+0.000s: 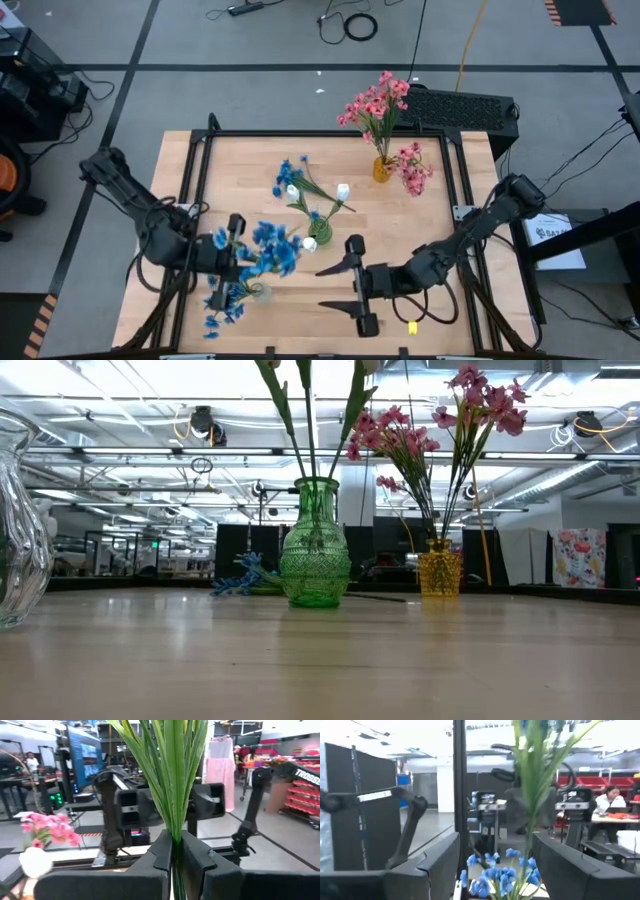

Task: Sort flowers into vase by color
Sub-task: Put the left blue flowers into the transparent vase

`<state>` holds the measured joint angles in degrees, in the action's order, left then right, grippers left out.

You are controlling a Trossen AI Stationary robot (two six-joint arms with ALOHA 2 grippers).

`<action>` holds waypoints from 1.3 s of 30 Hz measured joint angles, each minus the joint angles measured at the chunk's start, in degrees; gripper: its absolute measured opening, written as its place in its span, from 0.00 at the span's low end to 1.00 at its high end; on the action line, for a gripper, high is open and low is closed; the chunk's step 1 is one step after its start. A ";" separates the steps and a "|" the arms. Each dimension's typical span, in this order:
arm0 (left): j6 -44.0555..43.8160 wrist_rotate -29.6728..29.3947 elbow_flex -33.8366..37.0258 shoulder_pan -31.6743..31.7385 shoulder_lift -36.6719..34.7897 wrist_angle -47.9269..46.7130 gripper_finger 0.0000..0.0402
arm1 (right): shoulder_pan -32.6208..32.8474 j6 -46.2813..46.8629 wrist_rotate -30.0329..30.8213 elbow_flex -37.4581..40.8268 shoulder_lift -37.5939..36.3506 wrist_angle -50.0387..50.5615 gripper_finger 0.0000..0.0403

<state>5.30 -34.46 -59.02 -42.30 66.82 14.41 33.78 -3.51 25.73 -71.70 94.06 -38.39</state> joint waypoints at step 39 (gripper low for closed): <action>5.60 -0.72 0.04 -2.38 5.10 5.64 0.06 | -7.67 1.60 -8.10 -14.12 9.59 2.61 0.79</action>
<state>10.90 -35.18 -58.98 -44.67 71.92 20.05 26.12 -1.91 17.62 -85.82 103.66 -35.79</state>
